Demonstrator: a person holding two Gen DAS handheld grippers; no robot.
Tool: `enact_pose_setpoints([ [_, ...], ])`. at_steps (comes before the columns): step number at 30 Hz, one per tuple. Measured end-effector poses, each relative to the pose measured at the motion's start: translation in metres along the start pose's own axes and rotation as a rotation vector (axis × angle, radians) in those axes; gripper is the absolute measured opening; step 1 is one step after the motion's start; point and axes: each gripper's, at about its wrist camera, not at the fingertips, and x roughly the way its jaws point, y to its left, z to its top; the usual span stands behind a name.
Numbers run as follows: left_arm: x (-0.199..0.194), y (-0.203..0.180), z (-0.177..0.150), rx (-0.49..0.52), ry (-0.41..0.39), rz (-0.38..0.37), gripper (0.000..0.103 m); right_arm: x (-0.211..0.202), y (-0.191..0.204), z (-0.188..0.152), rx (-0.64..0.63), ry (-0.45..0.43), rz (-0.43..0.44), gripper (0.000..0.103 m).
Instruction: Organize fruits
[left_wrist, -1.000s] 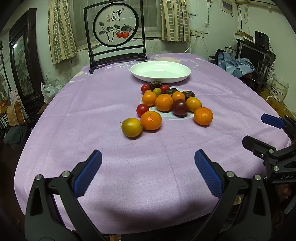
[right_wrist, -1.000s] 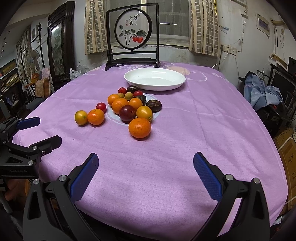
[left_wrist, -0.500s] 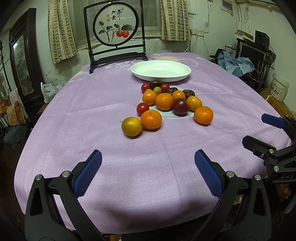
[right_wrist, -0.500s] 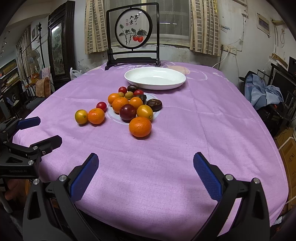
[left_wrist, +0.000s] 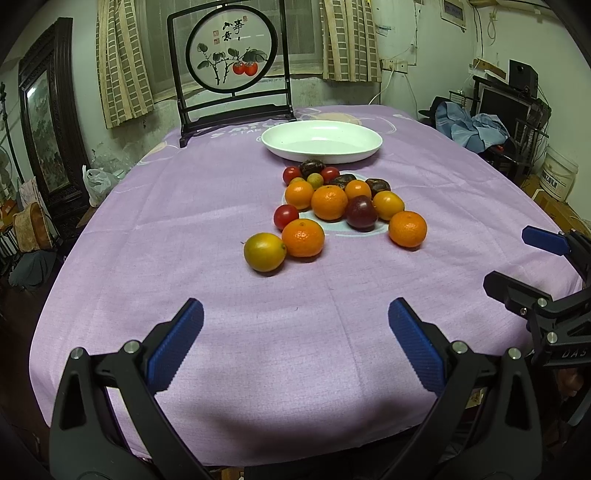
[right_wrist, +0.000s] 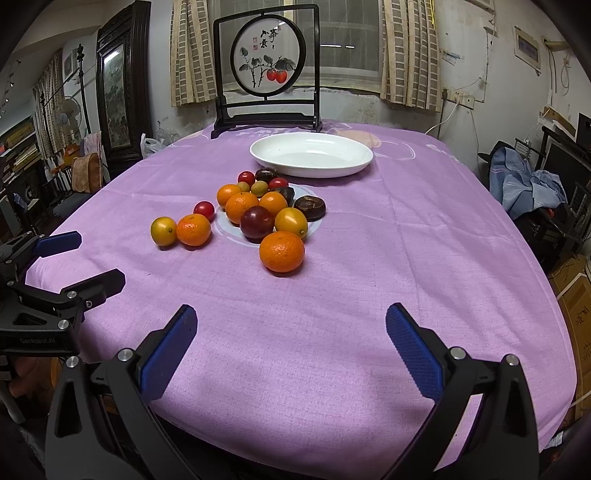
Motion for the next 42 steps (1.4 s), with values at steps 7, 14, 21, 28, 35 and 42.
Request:
enact_pose_setpoints([
  [7,0.002,0.000,-0.001,-0.002,0.002,0.002,0.101,0.002,0.000,-0.001,0.002,0.006,0.000,0.102],
  [14,0.007,0.001,-0.005,-0.004,0.018,0.003,0.101,0.009,-0.001,-0.002,0.004,0.020,0.001,0.102],
  [21,0.009,0.004,-0.006,-0.007,0.031,-0.002,0.101,0.015,-0.001,0.001,-0.001,0.029,0.000,0.102],
  [28,0.017,0.010,-0.004,-0.011,0.048,-0.003,0.101,0.024,-0.004,0.010,0.003,0.028,0.018,0.102],
  [35,0.027,0.034,-0.001,-0.036,0.042,0.012,0.101,0.059,0.000,0.031,-0.047,0.062,0.042,0.086],
  [42,0.037,0.064,0.004,-0.081,0.044,0.006,0.101,0.106,-0.005,0.046,-0.032,0.162,0.072,0.080],
])
